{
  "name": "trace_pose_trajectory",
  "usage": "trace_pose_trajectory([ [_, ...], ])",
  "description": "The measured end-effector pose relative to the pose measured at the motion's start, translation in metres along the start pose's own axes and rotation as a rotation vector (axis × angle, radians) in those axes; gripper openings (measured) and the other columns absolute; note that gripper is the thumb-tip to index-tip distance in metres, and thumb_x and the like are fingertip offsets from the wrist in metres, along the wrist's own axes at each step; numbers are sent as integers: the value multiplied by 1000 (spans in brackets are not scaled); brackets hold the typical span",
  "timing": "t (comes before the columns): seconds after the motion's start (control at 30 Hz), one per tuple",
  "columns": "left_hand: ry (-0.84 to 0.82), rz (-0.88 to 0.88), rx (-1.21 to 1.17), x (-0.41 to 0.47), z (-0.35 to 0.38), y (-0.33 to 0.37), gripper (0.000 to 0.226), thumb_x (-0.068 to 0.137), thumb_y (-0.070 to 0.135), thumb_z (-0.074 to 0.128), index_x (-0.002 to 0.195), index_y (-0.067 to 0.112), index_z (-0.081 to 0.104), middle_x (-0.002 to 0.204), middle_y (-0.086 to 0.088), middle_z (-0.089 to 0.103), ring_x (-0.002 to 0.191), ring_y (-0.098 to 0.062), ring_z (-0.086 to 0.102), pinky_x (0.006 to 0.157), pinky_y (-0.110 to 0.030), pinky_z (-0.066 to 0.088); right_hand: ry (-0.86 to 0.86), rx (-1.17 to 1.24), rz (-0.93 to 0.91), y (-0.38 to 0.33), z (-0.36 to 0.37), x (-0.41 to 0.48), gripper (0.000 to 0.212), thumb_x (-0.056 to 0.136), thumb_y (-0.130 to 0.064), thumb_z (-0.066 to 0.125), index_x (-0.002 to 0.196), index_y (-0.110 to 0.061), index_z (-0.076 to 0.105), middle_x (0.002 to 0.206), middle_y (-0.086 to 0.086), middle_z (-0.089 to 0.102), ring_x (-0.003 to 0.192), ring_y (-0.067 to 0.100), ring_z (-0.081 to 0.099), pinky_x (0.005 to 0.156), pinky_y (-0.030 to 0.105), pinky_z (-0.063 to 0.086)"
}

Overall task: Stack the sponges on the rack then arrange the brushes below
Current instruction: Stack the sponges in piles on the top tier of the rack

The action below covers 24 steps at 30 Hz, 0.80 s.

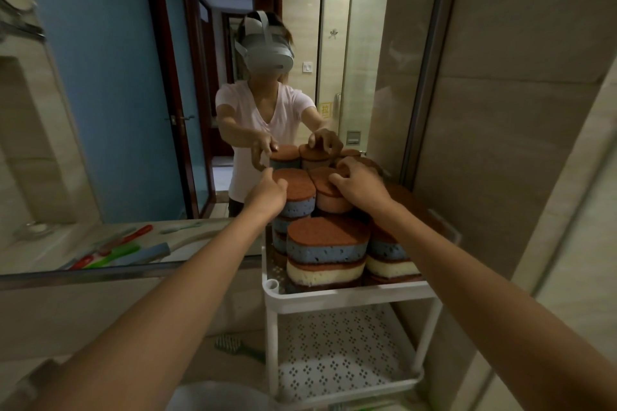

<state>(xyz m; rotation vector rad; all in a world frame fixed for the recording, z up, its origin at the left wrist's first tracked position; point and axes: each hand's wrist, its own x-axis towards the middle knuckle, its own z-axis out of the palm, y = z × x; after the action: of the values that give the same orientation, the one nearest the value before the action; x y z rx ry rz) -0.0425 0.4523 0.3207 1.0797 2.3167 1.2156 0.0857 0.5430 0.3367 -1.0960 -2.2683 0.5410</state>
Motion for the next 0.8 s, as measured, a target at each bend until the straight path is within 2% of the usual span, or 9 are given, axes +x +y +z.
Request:
trace_pose_trajectory([
  [0.1,-41,76,41,2,0,0,48,100,20,24,148,20,24,154,-10,29,136,-30,34,107,-35,32,-41,5,-104,-1,-1,-4,33,93,-30,50,122,-18,59,122,6,62,104,18,58,80,25,43],
  [0.3,-123,73,68,1,-6,4,47,101,17,23,147,19,28,155,-11,25,140,-30,28,112,-37,30,-120,-172,-101,-6,-5,0,33,94,-31,48,119,-17,64,121,8,63,104,22,60,89,32,49],
  [0.4,-140,68,93,-4,-13,10,47,102,22,25,148,18,24,155,-11,26,139,-31,31,112,-39,34,-38,-168,-150,-10,-3,0,26,93,-24,51,111,-12,66,116,9,61,102,24,60,87,34,50],
  [0.47,-96,64,110,-6,-18,13,48,101,24,26,148,18,24,152,-11,30,133,-32,39,108,-40,39,87,-136,-202,-15,-2,-4,24,92,-18,50,107,-7,65,113,12,61,98,25,60,79,31,49],
  [0.53,-6,65,92,-7,-25,13,45,99,24,27,144,16,30,140,-13,44,118,-32,50,99,-40,46,176,-101,-251,-25,0,-11,26,91,-14,48,110,-6,64,120,13,56,106,25,55,84,29,44],
  [0.6,93,66,48,-11,-35,10,39,99,22,30,136,13,38,122,-12,51,105,-29,54,91,-39,49,172,-13,-305,-41,4,-21,27,91,-12,48,113,-7,62,125,9,52,113,23,51,92,28,44],
  [0.63,133,69,32,-12,-40,5,36,98,21,32,131,12,41,119,-11,53,104,-29,56,91,-41,49,158,56,-329,-49,9,-27,27,91,-12,49,114,-8,62,125,8,52,113,22,52,95,31,47],
  [0.7,190,60,-24,-18,-54,-13,31,96,21,32,120,12,50,116,-13,58,104,-32,59,93,-46,50,162,194,-371,-67,21,-46,27,89,-10,52,115,-8,60,123,7,55,111,20,55,94,37,51],
  [0.8,232,22,-136,-37,-71,-60,28,94,22,34,98,10,59,104,-22,64,96,-40,63,87,-47,53,202,316,-412,-92,53,-83,29,87,-3,53,115,-2,59,117,14,59,108,24,58,92,39,51],
])
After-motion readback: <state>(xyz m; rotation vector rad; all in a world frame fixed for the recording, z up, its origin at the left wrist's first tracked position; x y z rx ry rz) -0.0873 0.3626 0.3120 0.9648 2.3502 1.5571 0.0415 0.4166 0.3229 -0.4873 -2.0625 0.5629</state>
